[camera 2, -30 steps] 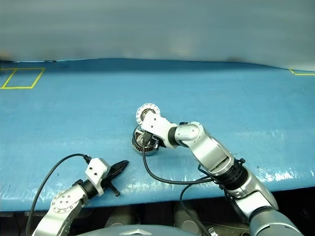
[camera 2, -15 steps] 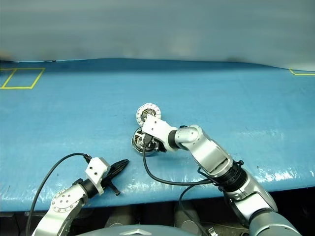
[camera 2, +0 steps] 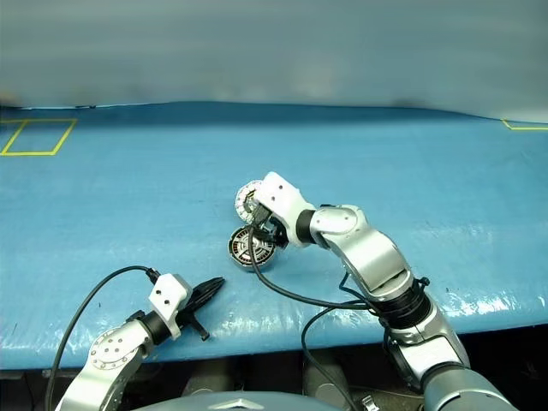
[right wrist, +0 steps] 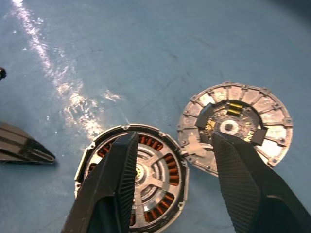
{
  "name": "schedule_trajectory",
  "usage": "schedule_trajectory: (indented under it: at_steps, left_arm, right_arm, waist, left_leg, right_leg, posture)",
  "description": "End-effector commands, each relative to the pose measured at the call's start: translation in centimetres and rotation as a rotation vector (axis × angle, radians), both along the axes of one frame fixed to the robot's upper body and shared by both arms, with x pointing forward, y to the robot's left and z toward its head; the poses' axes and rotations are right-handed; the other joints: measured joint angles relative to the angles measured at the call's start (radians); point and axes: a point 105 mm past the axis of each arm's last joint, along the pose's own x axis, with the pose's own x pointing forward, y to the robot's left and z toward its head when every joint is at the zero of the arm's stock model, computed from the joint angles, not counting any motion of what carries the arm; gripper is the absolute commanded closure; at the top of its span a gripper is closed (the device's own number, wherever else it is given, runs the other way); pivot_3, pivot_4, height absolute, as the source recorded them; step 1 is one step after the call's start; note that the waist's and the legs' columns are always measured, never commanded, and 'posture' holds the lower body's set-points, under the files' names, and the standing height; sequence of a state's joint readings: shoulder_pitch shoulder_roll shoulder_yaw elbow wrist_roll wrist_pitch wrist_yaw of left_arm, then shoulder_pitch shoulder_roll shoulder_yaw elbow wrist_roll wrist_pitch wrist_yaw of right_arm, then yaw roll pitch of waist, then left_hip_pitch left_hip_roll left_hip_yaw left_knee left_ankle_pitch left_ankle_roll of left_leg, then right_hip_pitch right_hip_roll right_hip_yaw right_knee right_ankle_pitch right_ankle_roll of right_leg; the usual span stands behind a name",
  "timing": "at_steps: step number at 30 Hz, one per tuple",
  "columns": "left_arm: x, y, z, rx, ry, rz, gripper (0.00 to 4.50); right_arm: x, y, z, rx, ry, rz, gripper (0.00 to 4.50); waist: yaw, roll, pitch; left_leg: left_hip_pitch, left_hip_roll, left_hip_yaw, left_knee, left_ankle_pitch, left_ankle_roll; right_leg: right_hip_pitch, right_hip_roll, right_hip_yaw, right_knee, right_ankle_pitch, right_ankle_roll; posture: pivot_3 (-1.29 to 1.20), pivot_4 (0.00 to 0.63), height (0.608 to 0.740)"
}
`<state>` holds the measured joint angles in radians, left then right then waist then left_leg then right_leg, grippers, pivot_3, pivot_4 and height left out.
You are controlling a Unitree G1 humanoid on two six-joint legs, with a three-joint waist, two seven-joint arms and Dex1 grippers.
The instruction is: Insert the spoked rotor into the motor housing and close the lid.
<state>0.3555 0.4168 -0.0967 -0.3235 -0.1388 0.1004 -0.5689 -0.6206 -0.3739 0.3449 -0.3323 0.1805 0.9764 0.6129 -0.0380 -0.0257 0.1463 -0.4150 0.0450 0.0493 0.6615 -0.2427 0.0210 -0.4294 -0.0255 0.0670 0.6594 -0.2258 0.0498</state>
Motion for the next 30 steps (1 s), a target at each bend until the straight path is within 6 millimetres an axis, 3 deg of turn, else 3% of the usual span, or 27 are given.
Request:
schedule_trajectory:
  at_steps: [1,5,9,12,15,22,25,30]
  left_arm:
    - [0.4,-0.5,1.5,-0.009,-0.069,-0.025,4.5]
    - [0.8,-0.9,1.6,-0.007,-0.091,-0.025,4.5]
    - [0.9,-1.0,1.8,-0.003,-0.116,0.004,4.5]
    - [0.8,-0.7,2.1,-0.01,-0.131,0.041,4.5]
    - [0.6,0.0,2.4,-0.006,-0.147,0.084,4.5]
    - [0.9,1.2,2.7,0.013,-0.156,0.102,4.5]
    - [1.2,0.8,2.9,0.002,-0.157,0.06,4.5]
    - [1.6,-0.7,3.0,-0.029,-0.157,-0.001,4.5]
  right_arm:
    - [3.1,-1.2,2.2,-0.005,-0.133,-0.073,3.11]
    - [7.7,-2.1,2.8,-0.06,-0.221,-0.159,4.46]
    - [9.6,-1.5,3.0,-0.018,-0.227,-0.198,4.49]
    - [8.7,-0.3,3.2,0.057,-0.225,-0.159,4.49]
    - [6.3,0.3,3.2,0.176,-0.215,-0.104,4.49]
    - [0.7,0.2,0.8,0.251,-0.192,-0.043,4.49]
    - [1.3,-0.4,0.6,0.187,-0.218,-0.062,4.49]
    - [5.5,-1.2,1.7,0.048,-0.282,-0.082,4.49]
  waist:
    - [-0.001,0.0,0.0]
    - [-0.004,0.001,0.001]
    - [-0.005,0.001,0.0]
    - [-0.004,0.001,0.001]
    - [0.002,0.001,0.001]
    - [0.002,0.001,0.001]
    - [-0.004,0.004,0.003]
    - [-0.013,0.004,0.004]
  left_leg:
    - [0.0,0.0,0.0,0.0,0.0,0.0]
    - [0.0,-0.002,0.002,0.0,0.0,0.0]
    - [0.0,-0.001,0.004,-0.002,0.0,0.0]
    - [0.0,-0.001,0.004,-0.005,0.0,0.0]
    - [-0.002,0.0,0.003,-0.007,-0.001,0.0]
    - [-0.001,0.0,-0.001,-0.005,-0.001,0.0]
    - [0.0,0.0,0.0,-0.001,-0.001,0.0]
    - [0.002,0.0,0.003,0.003,0.004,0.001]
  right_leg:
    - [0.0,0.0,0.0,0.0,0.0,0.0]
    - [0.0,0.001,0.0,0.0,0.0,0.0]
    - [0.0,0.002,0.0,0.0,0.0,0.0]
    - [-0.002,0.002,0.0,0.0,0.002,0.003]
    - [-0.003,0.001,-0.001,0.0,0.003,0.004]
    - [-0.001,-0.001,-0.001,-0.001,0.001,0.005]
    - [0.0,0.0,0.0,0.0,-0.001,0.001]
    - [0.001,0.001,0.0,0.001,0.002,0.004]
  posture:
    - [0.0,0.15,0.74]
    - [0.0,0.15,0.74]
    - [0.0,0.15,0.74]
    - [0.0,0.15,0.74]
    - [0.0,0.15,0.74]
    - [0.0,0.15,0.74]
    - [0.0,0.15,0.74]
    - [0.0,0.15,0.74]
